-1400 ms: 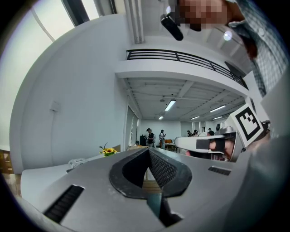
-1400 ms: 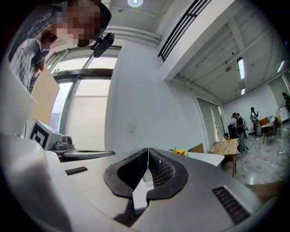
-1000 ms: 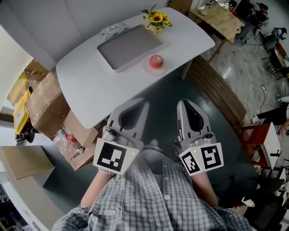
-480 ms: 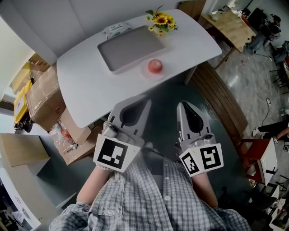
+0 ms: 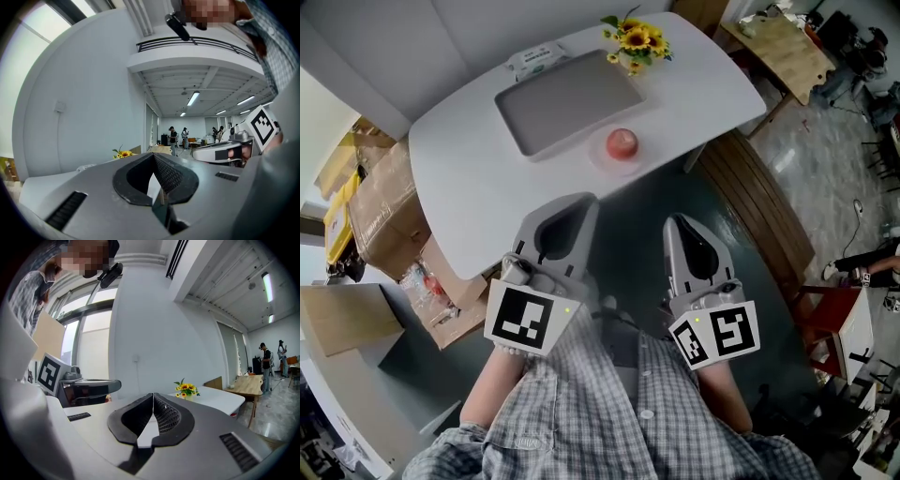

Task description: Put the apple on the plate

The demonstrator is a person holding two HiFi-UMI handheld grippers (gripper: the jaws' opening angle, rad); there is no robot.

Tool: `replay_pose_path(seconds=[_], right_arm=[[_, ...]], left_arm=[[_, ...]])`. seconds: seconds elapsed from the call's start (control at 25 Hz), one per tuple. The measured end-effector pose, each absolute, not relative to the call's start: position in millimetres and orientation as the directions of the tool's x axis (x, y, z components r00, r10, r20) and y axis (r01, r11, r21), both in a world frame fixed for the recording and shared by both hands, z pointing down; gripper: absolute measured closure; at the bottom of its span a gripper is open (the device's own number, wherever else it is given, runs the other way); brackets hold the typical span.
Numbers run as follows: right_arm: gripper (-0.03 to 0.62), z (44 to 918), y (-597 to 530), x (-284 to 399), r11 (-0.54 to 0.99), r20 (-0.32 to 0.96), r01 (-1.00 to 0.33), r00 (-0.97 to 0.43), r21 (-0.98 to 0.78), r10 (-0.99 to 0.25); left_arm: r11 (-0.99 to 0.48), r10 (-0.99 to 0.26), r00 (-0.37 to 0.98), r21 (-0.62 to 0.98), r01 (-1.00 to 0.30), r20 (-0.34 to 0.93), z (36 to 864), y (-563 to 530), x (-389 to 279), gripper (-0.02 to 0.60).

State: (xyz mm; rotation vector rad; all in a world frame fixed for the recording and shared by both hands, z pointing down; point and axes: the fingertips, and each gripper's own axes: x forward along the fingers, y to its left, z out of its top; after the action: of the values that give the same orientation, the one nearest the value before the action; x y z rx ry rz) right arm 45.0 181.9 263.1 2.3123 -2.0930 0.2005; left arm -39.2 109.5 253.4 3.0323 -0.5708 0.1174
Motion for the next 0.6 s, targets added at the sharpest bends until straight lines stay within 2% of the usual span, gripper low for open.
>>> replay_pose_path(seconds=[0.6], right_arm=[[0.572, 253, 75, 71, -0.096, 0.107, -0.995, 0.095, -0.001, -0.990]], left_arm=[[-0.923, -0.373, 0.922, 0.062, -0.380, 0.101, 262, 9, -27, 0.574]])
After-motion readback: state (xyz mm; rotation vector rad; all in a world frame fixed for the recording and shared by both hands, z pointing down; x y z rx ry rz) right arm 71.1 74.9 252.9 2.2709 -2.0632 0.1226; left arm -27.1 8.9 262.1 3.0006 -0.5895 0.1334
